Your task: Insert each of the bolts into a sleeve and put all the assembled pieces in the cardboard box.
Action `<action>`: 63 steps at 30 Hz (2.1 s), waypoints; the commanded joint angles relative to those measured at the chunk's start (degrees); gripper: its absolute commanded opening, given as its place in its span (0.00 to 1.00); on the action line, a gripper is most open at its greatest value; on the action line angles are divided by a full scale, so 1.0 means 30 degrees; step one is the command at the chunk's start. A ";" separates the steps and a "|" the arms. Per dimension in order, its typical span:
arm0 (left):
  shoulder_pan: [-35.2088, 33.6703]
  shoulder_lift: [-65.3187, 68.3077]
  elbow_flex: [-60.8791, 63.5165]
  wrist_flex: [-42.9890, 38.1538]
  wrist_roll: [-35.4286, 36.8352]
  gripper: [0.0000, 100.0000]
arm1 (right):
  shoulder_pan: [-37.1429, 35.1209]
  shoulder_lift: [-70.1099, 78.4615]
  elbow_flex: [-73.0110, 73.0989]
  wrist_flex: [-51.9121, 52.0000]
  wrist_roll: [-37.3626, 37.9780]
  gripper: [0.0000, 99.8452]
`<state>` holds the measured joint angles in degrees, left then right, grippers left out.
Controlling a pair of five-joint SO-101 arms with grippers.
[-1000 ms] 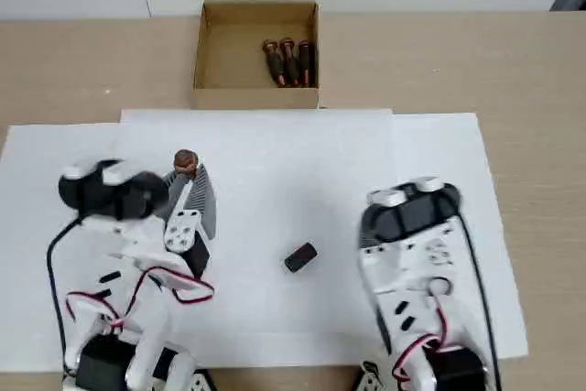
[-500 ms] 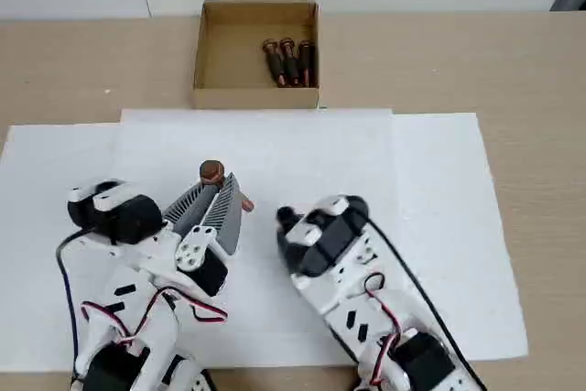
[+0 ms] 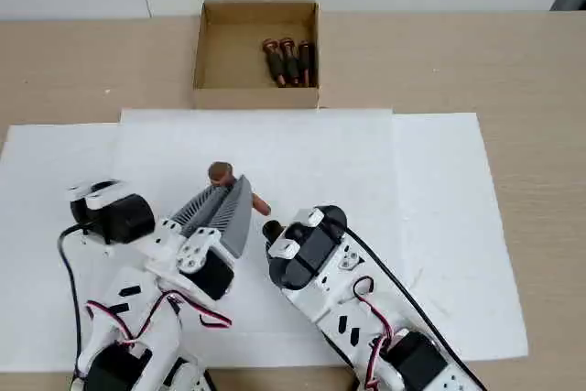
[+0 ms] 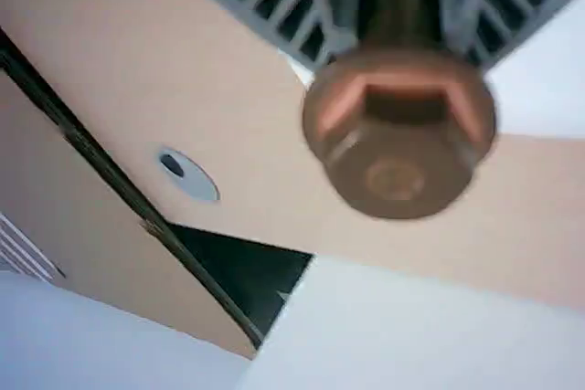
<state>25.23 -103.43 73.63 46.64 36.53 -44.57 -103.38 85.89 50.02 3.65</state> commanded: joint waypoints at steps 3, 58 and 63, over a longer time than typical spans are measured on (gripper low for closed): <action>0.0410 -0.0176 -0.0132 -0.0117 0.0117 0.01 | -0.0132 -0.0190 -0.0440 -0.0542 0.0410 0.00; 0.2784 -0.0176 0.2681 0.3780 -0.2256 0.10 | 0.0806 -0.0190 -0.0469 -0.2154 0.2842 0.00; 0.2784 -0.0176 0.2681 0.4103 -0.2256 0.19 | 0.0835 -0.0190 -0.0440 -0.2154 0.2842 0.00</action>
<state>33.23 -103.43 82.24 57.98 30.29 -42.55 -103.30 86.07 45.45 11.74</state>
